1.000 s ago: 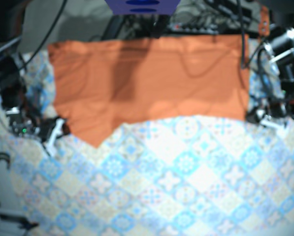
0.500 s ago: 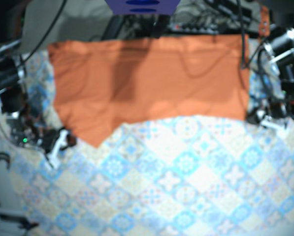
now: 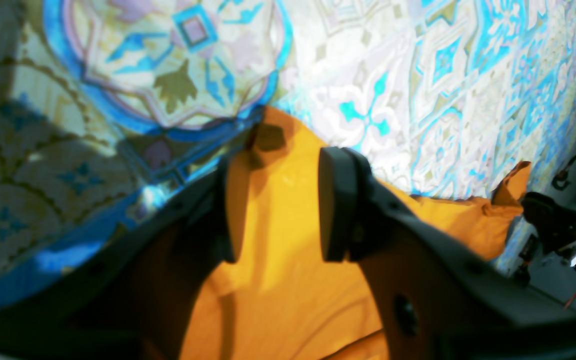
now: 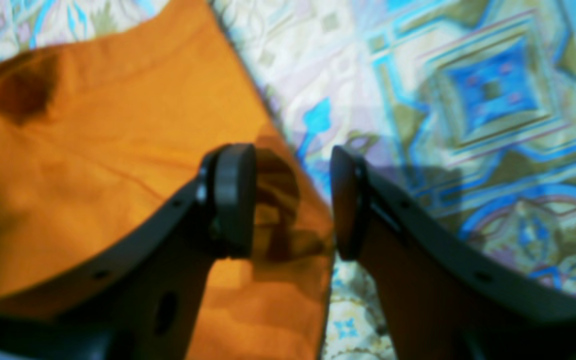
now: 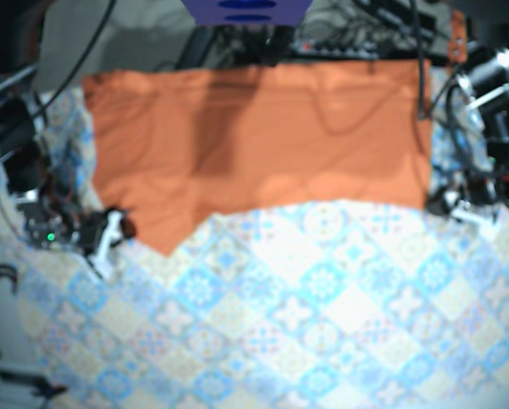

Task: Fold the T-shirt properly
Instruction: 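Close both grippers on the orange shirt's hem corners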

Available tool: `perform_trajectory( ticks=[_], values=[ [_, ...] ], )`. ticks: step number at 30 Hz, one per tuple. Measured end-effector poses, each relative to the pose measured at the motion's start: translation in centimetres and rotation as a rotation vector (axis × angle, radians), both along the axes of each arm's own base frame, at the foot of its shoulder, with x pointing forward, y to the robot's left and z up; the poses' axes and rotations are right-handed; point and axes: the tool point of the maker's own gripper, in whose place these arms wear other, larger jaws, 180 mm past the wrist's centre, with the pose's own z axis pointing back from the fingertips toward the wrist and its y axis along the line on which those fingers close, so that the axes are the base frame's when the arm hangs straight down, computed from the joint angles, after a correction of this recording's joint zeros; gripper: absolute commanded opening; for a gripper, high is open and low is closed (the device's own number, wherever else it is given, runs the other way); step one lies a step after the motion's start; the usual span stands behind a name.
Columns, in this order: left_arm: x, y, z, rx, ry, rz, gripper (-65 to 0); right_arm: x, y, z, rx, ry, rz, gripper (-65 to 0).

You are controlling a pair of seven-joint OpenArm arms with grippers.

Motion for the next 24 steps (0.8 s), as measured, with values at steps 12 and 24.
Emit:
perform_trajectory(
  ticks=[12, 24],
  values=[
    [0.1, 0.0, 0.0, 0.0, -0.003, 0.002, -42.1, -1.0, 2.1, -1.2, 0.041, 0.016, 0.01, -40.9],
    [0.1, 0.0, 0.0, 0.001, -0.003, 0.002, -42.1, -0.9, 2.7, -1.3, 0.041, 0.014, 0.018, -57.3]
  ],
)
